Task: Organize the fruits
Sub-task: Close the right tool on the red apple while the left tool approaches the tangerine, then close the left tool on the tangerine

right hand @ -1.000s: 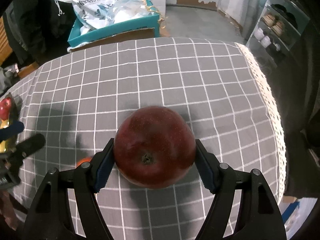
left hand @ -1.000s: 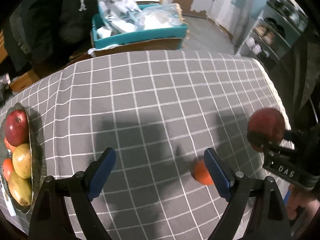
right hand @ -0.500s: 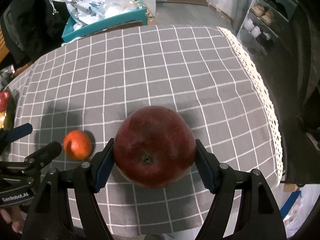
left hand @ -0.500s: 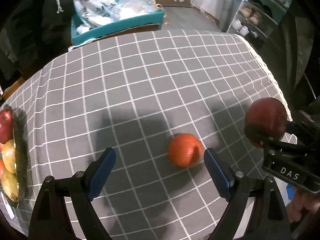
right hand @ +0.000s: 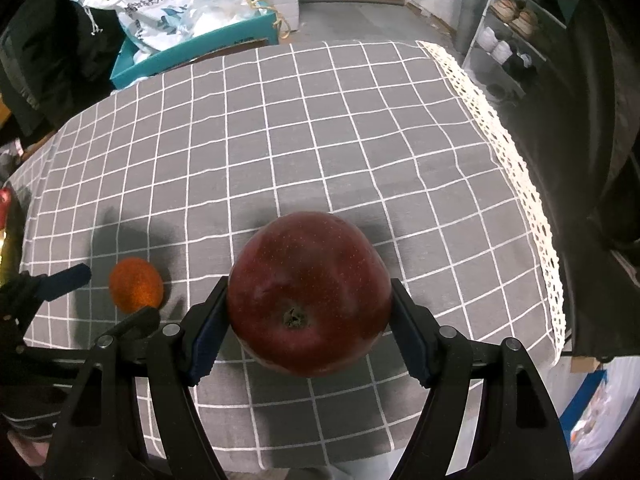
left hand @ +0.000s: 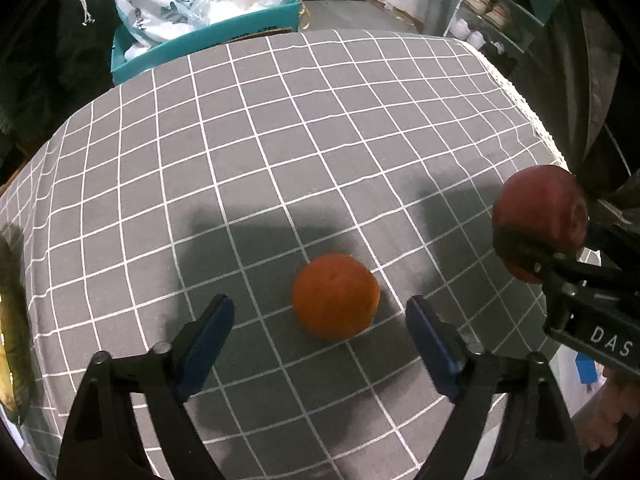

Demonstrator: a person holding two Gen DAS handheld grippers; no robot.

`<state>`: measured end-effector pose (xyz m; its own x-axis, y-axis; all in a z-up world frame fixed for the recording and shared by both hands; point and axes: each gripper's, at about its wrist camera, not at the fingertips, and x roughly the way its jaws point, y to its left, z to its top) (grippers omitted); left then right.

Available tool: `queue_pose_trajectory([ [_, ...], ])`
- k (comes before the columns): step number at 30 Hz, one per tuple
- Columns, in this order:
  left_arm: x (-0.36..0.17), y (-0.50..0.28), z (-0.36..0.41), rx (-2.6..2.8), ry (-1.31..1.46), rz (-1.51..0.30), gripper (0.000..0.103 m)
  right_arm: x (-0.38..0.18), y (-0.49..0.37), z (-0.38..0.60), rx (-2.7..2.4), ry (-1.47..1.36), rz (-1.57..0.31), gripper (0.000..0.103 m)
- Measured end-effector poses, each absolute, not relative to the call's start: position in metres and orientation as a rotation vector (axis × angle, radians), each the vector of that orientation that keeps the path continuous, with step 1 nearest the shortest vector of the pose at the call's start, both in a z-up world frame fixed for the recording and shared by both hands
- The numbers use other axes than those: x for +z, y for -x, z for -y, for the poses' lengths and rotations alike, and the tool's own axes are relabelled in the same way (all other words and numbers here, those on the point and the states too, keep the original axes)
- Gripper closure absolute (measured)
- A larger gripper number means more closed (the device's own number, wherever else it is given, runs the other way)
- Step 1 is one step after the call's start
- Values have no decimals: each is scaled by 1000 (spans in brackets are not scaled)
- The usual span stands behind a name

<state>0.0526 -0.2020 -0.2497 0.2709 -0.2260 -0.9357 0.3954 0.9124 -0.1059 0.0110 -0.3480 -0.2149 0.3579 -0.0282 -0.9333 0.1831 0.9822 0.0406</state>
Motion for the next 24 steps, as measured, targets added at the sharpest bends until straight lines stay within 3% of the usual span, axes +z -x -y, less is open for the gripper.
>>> queue_pose_trajectory([
  [6, -255, -52, 204, -462, -135, -1252, 57, -218, -13, 344, -128, -140, -1204, 29],
  [24, -220, -51, 179, -399, -145, -1150, 59, -201, -18, 326, -96, -90, -1143, 29],
])
